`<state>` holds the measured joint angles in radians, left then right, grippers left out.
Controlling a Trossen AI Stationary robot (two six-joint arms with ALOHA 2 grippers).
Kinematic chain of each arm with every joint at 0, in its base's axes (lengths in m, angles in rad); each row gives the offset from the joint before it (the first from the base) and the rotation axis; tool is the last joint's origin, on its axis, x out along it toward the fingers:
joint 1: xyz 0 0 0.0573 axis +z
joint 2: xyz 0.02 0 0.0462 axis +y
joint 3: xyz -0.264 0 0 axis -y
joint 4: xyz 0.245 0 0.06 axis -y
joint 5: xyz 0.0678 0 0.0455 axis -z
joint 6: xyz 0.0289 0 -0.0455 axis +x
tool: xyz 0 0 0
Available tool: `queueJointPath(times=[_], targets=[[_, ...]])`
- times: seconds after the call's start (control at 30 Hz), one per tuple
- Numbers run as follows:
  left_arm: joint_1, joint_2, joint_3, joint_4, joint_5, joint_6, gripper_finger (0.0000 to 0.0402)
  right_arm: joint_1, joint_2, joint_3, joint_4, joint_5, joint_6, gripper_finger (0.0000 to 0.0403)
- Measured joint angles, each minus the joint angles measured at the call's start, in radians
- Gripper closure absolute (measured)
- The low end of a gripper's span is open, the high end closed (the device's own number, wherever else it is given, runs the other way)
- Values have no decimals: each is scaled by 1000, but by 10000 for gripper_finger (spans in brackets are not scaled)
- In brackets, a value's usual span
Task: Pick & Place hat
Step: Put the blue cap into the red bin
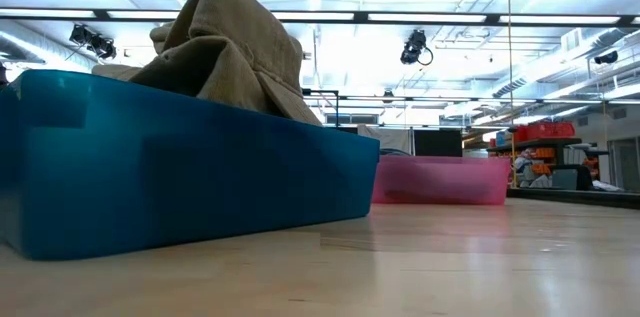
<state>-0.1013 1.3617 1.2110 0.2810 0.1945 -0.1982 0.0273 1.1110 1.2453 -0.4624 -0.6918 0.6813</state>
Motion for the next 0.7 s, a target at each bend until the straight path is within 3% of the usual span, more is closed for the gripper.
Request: queueJointPath(times=[0.17, 0.5, 0.7], targets=[[0, 0, 0, 0, 39, -1, 392, 0, 0, 0, 0, -8, 82, 355], [-11, 0, 0, -9, 40, -86, 396, -16, -27, 0, -41, -149, 157, 195], [-36, -1, 0, -64, 36, -134, 396, -37, -105, 0, -257, -68, 82, 156]])
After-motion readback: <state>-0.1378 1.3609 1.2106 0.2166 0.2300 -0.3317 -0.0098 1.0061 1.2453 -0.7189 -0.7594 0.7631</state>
